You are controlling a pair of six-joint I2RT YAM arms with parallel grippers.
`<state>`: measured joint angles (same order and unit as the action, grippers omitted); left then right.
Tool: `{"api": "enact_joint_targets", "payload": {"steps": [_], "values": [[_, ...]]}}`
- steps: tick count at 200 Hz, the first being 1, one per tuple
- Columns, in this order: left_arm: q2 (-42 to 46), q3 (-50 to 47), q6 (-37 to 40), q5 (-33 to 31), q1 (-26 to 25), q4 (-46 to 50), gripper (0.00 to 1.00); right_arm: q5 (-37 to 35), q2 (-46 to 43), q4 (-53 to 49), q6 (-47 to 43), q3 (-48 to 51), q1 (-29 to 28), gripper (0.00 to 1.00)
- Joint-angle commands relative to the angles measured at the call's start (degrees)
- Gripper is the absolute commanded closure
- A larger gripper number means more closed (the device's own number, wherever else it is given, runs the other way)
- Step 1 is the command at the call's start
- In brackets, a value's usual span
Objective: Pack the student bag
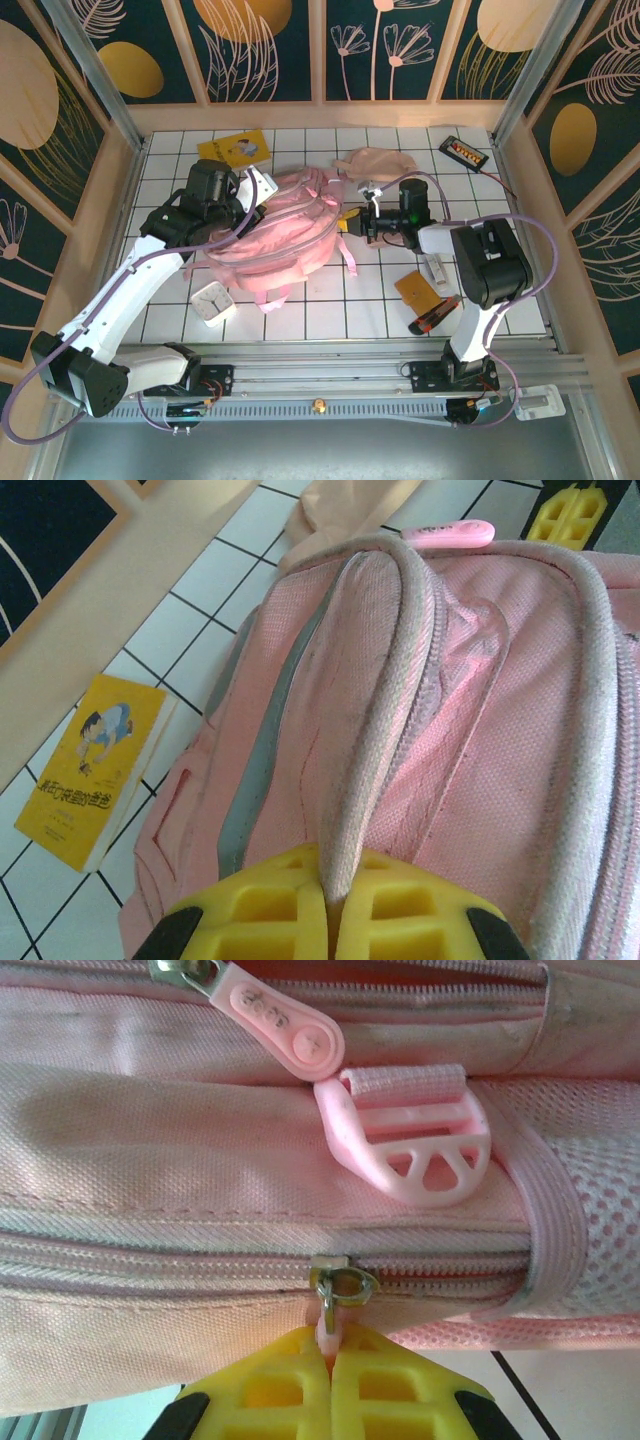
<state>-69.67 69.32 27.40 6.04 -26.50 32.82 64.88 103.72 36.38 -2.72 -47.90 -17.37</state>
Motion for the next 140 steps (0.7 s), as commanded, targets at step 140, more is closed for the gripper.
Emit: {"api": "enact_joint_targets", "payload": {"steps": [140], "values": [[-2.0,-1.1,-6.0,-8.8,-4.2,-7.9,1.00,-21.7,-15.1,-59.7,-12.0,-11.7,-6.7,1.00]]}}
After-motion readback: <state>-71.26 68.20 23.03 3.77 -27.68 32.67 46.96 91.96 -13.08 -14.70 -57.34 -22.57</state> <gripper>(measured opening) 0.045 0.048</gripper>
